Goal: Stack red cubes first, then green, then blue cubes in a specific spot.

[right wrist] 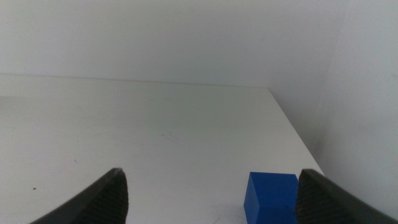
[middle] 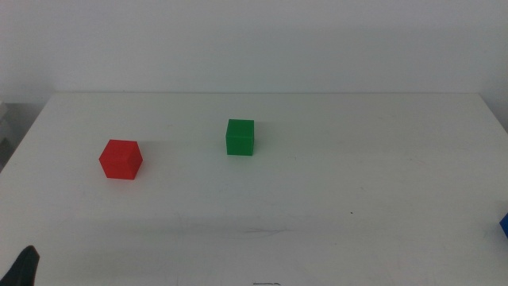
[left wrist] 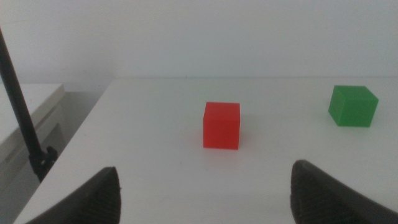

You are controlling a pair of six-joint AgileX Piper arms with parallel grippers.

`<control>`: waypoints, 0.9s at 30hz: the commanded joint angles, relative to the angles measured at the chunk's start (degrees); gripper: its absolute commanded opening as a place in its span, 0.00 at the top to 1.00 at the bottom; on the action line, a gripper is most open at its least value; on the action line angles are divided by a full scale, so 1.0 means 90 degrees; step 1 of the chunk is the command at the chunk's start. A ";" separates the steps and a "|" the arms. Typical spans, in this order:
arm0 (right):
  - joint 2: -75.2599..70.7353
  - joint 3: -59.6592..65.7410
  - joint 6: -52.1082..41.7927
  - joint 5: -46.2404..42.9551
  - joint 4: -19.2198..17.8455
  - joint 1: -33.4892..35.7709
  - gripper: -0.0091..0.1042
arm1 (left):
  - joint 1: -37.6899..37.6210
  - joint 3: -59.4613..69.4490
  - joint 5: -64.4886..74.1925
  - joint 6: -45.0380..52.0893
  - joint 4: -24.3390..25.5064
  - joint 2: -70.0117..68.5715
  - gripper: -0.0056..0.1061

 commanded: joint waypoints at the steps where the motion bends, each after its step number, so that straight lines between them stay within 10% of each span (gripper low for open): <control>1: -0.0123 -0.0118 -0.0054 -0.0466 -0.0093 -0.0039 0.11 | -0.0024 -0.0236 -0.0312 -0.0098 -0.0055 0.0004 0.11; 27: -0.0123 -0.0118 -0.0054 -0.0466 -0.0093 -0.0039 0.11 | -0.0026 -0.5774 0.4294 -0.0153 0.0162 0.5993 0.11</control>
